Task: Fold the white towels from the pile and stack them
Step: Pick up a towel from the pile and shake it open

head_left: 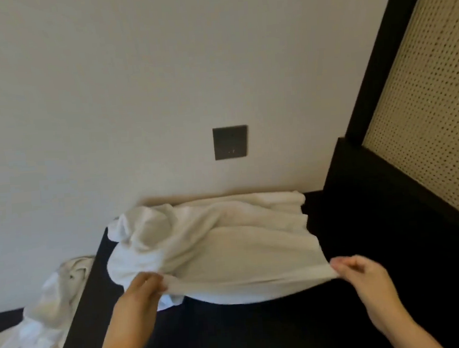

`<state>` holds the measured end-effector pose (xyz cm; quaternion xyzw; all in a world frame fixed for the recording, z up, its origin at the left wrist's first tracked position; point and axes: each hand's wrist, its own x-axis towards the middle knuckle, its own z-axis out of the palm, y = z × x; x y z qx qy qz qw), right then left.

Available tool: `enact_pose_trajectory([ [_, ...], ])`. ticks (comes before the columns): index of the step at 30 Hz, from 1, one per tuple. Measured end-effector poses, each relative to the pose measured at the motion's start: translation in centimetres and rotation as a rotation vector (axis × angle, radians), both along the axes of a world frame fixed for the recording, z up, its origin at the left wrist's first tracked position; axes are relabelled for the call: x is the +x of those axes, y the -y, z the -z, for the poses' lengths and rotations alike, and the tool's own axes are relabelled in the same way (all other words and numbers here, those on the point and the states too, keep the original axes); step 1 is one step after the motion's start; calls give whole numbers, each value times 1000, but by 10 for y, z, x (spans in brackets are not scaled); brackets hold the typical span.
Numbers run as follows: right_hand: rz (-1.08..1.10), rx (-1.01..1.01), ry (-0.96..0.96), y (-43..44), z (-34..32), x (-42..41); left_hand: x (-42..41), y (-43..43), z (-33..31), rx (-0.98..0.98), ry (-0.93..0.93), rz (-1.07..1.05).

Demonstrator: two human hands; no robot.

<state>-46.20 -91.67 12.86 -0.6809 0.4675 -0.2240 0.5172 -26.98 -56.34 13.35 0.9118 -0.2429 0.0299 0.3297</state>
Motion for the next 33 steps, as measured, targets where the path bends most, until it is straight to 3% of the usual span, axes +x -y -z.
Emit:
enact_pose_trajectory([
  [5,71,-7,-99,-18,47,-29,-54,-12,37,12,58,-53],
  [10,70,-89,-237,-28,47,-43,-90,-23,47,122,34,-9],
  [13,-7,-26,-252,-25,36,-59,-101,-35,50,93,13,-9],
  [17,-84,3,-317,-25,30,-99,-117,-54,49,66,87,95],
  [23,-190,-389,-667,-35,42,-122,-134,-46,38,275,142,284],
  [26,-159,-484,-622,-27,39,-109,-133,-26,26,328,121,382],
  [30,-126,-364,-689,-24,34,-82,-138,11,35,356,12,529],
  [33,-111,-355,-821,-28,39,-82,-139,24,42,317,68,592],
])
